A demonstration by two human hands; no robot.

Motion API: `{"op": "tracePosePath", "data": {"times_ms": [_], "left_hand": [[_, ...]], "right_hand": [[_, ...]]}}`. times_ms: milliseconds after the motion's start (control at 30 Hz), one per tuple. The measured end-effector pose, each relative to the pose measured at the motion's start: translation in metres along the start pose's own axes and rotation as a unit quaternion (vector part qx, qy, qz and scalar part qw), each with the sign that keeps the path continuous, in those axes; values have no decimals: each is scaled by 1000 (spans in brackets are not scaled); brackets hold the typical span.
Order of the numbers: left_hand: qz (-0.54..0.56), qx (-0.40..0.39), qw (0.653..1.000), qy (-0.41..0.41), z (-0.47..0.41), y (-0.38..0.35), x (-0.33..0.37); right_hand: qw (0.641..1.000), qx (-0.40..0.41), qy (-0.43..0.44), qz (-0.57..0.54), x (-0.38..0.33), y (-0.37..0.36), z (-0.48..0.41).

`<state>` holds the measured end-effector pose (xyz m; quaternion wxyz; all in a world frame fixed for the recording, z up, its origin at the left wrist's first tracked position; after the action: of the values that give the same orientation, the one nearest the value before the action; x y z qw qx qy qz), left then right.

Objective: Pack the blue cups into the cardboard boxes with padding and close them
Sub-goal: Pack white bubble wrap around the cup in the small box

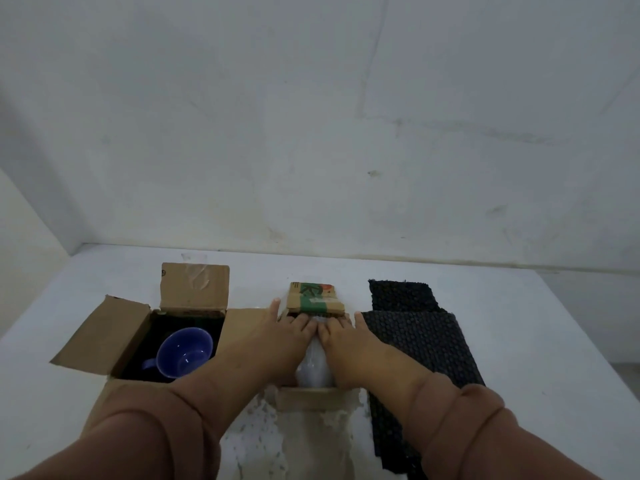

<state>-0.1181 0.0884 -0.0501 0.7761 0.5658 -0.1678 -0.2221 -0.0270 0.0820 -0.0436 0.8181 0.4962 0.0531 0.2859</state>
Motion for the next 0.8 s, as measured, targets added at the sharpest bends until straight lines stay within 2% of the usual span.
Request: {"op": "tracePosePath", "data": {"times_ms": [133, 267, 367, 467, 567, 600, 633, 700, 733, 767, 800], "left_hand": [[-1, 6, 1000, -17, 11, 10, -2], [-61, -4, 998, -5, 18, 6, -1], [-76, -15, 997, 2, 17, 5, 8], [-84, -19, 996, 7, 16, 7, 12], [-34, -7, 999, 18, 20, 5, 8], [-6, 6, 1000, 20, 23, 5, 8], [24, 21, 999, 19, 27, 7, 9], [83, 47, 995, 16, 37, 9, 15], [123, 63, 990, 20, 43, 10, 19], [164, 83, 983, 33, 50, 6, 23], [200, 111, 972, 49, 56, 2, 24]], "right_hand": [[991, -87, 17, -101, 12, 4, 3], [998, -39, -5, -48, 2, -10, 6], [998, 8, -27, -55, -2, -22, 6], [995, 17, -23, -97, 2, -26, 6], [975, 5, -8, -222, 16, -13, 8], [950, 38, -24, -309, 27, -4, 8], [905, 87, -54, -414, 41, 6, 10], [772, 173, -136, -596, 69, 12, 11], [719, 195, -175, -644, 80, 8, 8], [695, 200, -203, -660, 87, 1, 2], [686, 191, -219, -667, 90, -7, -6]]}}
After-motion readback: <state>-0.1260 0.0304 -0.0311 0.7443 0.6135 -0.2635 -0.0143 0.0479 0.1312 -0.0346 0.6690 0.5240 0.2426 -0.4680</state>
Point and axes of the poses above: each hand's wrist, its own z-axis away from the middle knuckle, its own y-axis out of the back of the hand, x = y × z, the point moved 6 cm from there along -z, towards the middle knuckle, and after that the axes turned 5 degrees about z, right-handed, at the moved point
